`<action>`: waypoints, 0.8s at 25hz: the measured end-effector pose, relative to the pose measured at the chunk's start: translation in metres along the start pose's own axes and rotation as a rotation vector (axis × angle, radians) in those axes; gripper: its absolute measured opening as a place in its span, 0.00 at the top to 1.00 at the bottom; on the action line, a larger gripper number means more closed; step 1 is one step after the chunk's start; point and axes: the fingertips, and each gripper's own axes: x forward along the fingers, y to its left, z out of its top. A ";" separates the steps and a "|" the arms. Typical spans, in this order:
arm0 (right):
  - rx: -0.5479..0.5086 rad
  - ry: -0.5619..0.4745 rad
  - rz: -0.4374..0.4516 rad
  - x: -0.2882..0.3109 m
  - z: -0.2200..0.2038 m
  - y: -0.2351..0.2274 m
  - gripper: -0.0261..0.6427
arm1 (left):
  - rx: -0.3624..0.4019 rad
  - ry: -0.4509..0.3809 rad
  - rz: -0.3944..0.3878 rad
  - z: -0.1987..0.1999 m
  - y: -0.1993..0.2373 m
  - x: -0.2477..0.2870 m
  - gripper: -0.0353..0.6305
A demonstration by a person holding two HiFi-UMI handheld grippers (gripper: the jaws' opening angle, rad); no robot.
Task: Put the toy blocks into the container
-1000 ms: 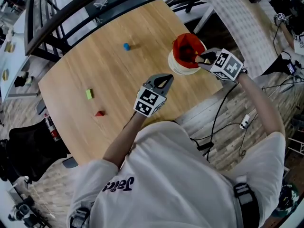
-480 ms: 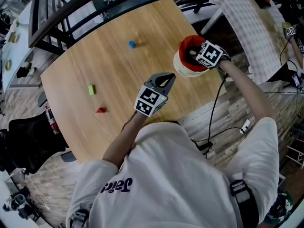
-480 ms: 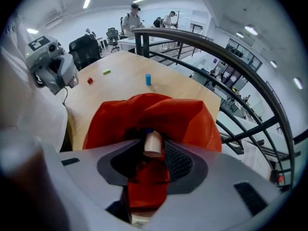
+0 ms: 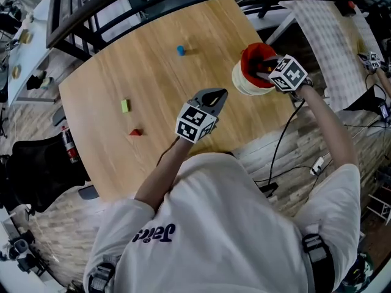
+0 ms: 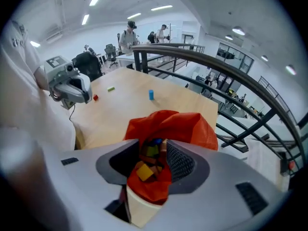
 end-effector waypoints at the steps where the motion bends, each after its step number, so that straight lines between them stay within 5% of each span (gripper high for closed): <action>1: 0.010 -0.027 0.002 -0.006 0.004 0.006 0.71 | -0.009 -0.008 0.011 0.000 0.003 -0.005 0.94; 8: 0.004 -0.160 -0.007 -0.037 0.038 0.058 0.71 | -0.051 -0.065 0.112 0.002 0.026 -0.063 0.94; 20: -0.010 -0.257 0.245 0.052 0.100 0.222 0.71 | -0.158 -0.062 0.347 -0.063 0.059 -0.185 0.94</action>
